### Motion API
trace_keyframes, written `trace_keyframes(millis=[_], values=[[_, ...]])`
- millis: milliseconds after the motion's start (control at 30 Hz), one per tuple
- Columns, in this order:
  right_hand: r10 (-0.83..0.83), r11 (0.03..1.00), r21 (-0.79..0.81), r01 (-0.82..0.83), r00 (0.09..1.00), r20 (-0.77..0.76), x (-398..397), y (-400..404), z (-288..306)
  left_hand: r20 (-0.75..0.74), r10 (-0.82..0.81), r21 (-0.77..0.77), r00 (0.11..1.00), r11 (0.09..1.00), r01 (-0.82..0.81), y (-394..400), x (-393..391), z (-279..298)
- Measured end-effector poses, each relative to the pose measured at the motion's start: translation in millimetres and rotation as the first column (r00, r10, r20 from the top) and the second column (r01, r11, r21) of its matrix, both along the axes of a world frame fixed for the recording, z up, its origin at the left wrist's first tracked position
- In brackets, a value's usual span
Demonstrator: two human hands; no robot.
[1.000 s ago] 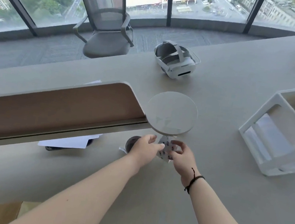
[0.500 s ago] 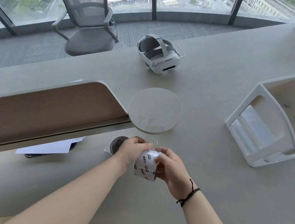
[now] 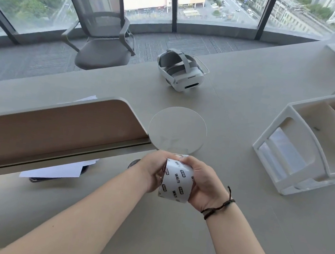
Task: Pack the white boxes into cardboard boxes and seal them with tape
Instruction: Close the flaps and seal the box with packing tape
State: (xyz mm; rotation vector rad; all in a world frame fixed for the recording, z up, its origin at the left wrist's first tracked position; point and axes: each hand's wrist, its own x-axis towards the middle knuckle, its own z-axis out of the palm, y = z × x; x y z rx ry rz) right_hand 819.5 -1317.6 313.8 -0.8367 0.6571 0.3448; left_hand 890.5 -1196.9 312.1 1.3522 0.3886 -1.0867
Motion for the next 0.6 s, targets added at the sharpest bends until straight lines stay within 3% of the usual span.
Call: trace_keyframes(millis=[133, 333, 600], values=[[0.018, 1.000, -0.004, -0.018, 1.000, 0.025, 1.9, -3.1, 9.0, 0.059, 0.028, -0.014, 0.998, 1.000, -0.027, -0.9, -0.2, 5.5], [0.049, 0.999, -0.016, -0.047, 0.989, 0.139, -16.3, -11.3, 30.3, 0.199, 0.111, -0.244, 0.974, 0.968, -0.060, -4.5, -3.0, 31.3], [0.137, 0.975, -0.199, -0.103, 0.976, 0.168, -36.2, 14.1, 51.2, 0.556, 0.154, -0.083, 0.817, 0.988, -0.130, 24.6, -33.0, 36.9]])
